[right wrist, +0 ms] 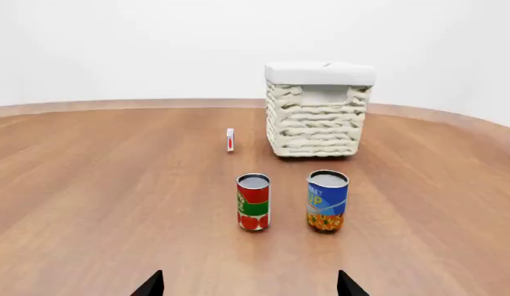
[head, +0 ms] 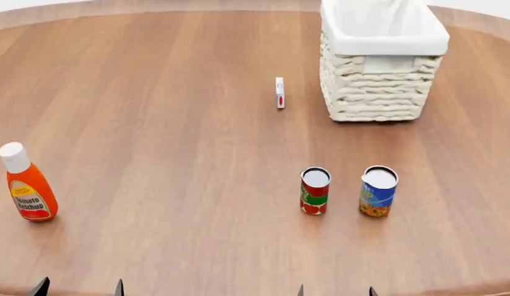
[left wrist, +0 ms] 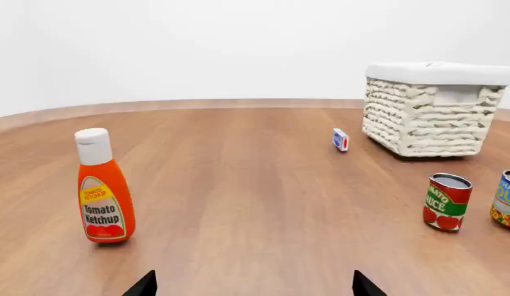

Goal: Pick up the tomato sauce, and put it in the basket.

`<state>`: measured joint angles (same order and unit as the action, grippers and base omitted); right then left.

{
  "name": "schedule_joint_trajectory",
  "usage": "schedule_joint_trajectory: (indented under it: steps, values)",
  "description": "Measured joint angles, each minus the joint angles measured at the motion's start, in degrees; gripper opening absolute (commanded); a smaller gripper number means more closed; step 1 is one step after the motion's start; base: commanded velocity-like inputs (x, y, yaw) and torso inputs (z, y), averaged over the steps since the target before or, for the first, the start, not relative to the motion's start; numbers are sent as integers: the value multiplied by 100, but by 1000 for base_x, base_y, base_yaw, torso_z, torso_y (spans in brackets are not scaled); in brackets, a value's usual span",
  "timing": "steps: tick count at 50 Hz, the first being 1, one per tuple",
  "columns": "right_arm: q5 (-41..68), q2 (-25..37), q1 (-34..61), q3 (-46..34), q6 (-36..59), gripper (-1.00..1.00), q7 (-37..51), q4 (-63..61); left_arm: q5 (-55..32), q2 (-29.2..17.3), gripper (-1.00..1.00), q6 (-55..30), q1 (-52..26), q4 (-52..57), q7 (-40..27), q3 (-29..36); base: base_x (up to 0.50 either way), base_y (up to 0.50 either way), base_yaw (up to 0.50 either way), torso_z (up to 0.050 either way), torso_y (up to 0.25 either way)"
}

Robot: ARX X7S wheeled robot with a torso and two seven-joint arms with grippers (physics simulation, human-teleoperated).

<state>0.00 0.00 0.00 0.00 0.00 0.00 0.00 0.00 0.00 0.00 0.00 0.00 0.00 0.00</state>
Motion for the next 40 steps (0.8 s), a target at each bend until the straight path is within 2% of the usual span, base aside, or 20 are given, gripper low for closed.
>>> schedule_joint_trajectory:
  steps: [24,40]
  values:
    - [200,276,-59,-323,43,100,364,-269,-298,-292,100,-13,49,197,-314,313,0,0,0,0,0]
    - [-23,505,-361,-542,347,100,686,-1657,-678,-510,100,-160,339,1625,-500,279,0,0,0,0,0]
